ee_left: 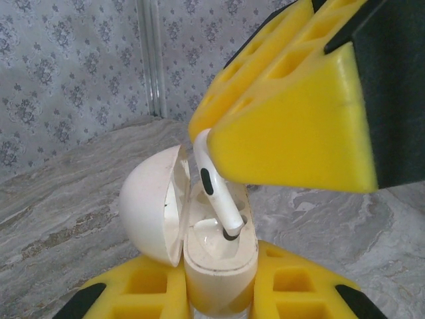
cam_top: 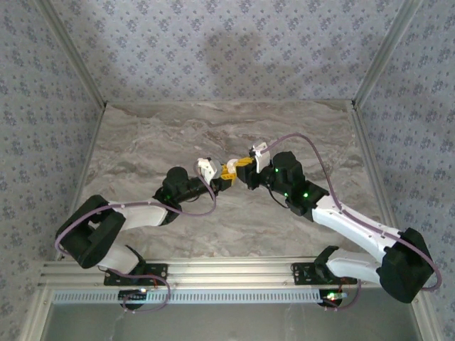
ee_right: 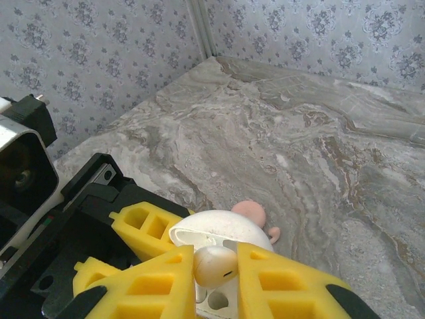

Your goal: Insert the wireless bluetooth earbuds into the charging case

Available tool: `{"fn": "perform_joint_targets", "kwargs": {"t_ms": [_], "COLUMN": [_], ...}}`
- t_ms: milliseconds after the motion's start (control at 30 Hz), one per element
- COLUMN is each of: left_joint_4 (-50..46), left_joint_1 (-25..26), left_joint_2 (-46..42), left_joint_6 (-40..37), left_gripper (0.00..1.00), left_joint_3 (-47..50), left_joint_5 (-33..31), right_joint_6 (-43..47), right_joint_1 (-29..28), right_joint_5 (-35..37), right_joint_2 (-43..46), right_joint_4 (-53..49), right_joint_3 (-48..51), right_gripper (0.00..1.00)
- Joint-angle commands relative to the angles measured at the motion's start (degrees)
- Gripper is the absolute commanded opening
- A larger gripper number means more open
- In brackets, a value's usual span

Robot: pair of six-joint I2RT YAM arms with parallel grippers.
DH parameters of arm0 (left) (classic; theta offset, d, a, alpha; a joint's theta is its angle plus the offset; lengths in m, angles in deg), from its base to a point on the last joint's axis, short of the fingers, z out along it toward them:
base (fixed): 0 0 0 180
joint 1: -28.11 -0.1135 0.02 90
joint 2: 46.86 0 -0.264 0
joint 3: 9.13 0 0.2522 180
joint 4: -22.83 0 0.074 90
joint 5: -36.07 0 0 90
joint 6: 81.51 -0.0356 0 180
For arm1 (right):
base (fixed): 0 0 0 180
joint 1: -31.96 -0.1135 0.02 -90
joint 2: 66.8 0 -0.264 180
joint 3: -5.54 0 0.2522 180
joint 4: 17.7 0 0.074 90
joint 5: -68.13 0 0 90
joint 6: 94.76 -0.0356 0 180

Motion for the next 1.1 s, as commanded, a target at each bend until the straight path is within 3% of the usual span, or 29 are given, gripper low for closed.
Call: {"fn": "perform_joint_targets", "kwargs": {"t_ms": [0,400,1067], "left_joint_4": [2.7,1.4,-0.1], "left_joint_1": [0.2,0.2,0.2], "left_joint_2": [-2.1,-3.3,-4.3], "left_joint_6": [-0.7,-1.5,-2.4], "left_gripper": [0.12,0.12,0.12], "left_joint_3": [-0.8,-0.4,0.0], "left_joint_5": [0.3,0.3,0.4], "right_joint_6": [1.4,1.6,0.8], "right_joint_1": [-0.3,-0.4,-0.3], "right_joint_5": [-0.8,-1.3,-4.4], "right_joint_2": [0.7,0.8,1.2], "right_joint_4": [-2.5,-2.6,-1.9], "right_joint_3": [0.3,0.1,-1.7], "right_gripper": [0.21,0.23,0.44]}}
